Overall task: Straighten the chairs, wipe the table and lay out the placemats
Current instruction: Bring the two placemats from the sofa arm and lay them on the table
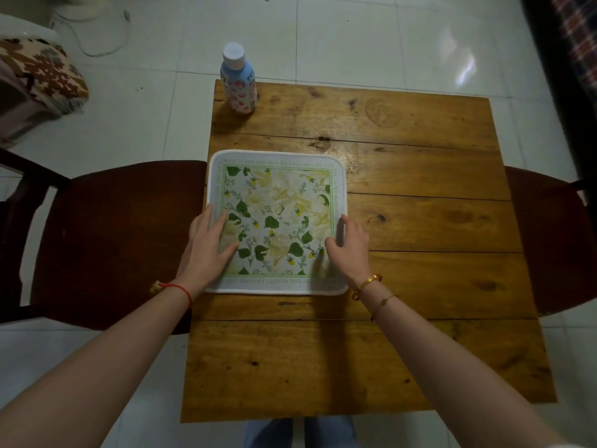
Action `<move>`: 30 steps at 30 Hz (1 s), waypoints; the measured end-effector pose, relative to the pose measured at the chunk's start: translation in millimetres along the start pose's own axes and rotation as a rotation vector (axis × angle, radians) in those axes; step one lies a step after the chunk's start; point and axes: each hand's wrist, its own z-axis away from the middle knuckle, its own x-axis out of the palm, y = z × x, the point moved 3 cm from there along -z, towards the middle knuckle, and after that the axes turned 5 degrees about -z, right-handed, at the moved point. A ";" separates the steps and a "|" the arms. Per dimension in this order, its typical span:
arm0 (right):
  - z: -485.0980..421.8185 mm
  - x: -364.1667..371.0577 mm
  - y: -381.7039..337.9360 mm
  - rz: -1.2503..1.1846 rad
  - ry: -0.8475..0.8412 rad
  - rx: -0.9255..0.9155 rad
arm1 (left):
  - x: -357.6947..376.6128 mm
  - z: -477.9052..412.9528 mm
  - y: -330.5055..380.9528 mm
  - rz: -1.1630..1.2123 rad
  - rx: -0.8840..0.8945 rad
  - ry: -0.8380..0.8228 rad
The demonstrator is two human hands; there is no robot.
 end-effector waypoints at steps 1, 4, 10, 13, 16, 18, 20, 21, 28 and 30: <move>0.3 -0.5 0.1 -0.008 -0.001 0.003 | 0.9 -0.2 -0.6 -0.009 -0.005 -0.008; 0.6 -4.2 0.0 -0.042 -0.004 0.014 | 1.9 -1.1 -2.6 -0.029 -0.013 -0.021; 2.5 -7.4 -0.9 -0.060 -0.027 -0.005 | 0.5 -0.4 -2.4 -0.050 -0.024 -0.023; 2.8 -5.2 1.1 -0.054 -0.042 -0.001 | 0.5 0.9 -2.1 -0.070 -0.030 -0.022; 3.5 -3.5 1.2 -0.049 -0.052 0.005 | 0.4 1.5 -1.9 -0.062 -0.033 -0.027; 4.5 -2.6 0.1 -0.043 -0.053 0.008 | -0.3 1.6 -1.6 -0.049 -0.033 -0.027; 5.1 -3.6 -0.8 -0.038 -0.049 0.011 | -1.0 1.1 -1.1 -0.044 -0.028 -0.031; 5.2 -4.3 -1.1 -0.039 -0.050 0.016 | -1.5 0.8 -0.8 -0.043 -0.027 -0.037; 7.7 -6.8 -0.6 -0.064 -0.054 0.024 | -3.4 -0.1 -1.6 -0.045 -0.013 -0.046; 9.0 -6.0 -1.0 -0.072 -0.045 0.028 | -3.4 0.0 -2.5 -0.058 -0.010 -0.049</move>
